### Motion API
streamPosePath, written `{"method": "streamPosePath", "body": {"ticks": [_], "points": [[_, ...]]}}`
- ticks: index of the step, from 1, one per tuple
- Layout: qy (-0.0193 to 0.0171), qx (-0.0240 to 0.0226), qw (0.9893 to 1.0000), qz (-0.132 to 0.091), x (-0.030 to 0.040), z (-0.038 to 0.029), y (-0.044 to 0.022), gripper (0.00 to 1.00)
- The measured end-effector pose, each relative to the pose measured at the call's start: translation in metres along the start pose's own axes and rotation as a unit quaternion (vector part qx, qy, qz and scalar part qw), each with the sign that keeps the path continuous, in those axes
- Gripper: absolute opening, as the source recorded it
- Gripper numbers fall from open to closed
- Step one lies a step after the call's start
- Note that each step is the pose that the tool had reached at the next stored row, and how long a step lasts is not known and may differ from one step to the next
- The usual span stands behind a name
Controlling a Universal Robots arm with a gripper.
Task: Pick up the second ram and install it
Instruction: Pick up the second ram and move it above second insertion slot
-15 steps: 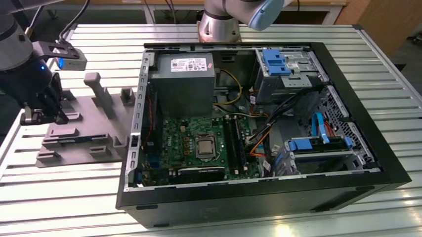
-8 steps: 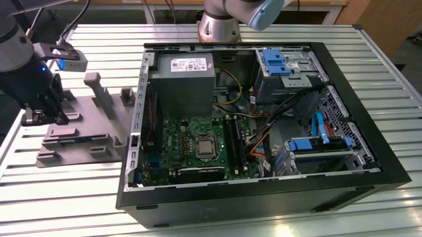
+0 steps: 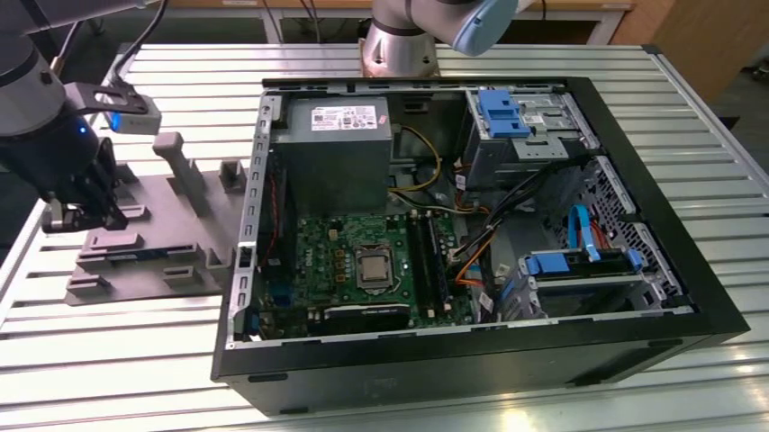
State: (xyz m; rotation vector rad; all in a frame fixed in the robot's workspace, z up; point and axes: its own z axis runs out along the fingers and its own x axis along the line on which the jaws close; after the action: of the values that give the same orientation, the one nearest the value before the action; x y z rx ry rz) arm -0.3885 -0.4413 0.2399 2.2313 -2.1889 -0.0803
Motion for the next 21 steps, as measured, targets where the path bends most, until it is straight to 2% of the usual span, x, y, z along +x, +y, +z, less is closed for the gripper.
{"method": "streamPosePath", "body": {"ticks": [21], "points": [[0.0, 0.0, 1.0, 0.0, 0.0003, 0.0105, -0.0005, 0.11]]}}
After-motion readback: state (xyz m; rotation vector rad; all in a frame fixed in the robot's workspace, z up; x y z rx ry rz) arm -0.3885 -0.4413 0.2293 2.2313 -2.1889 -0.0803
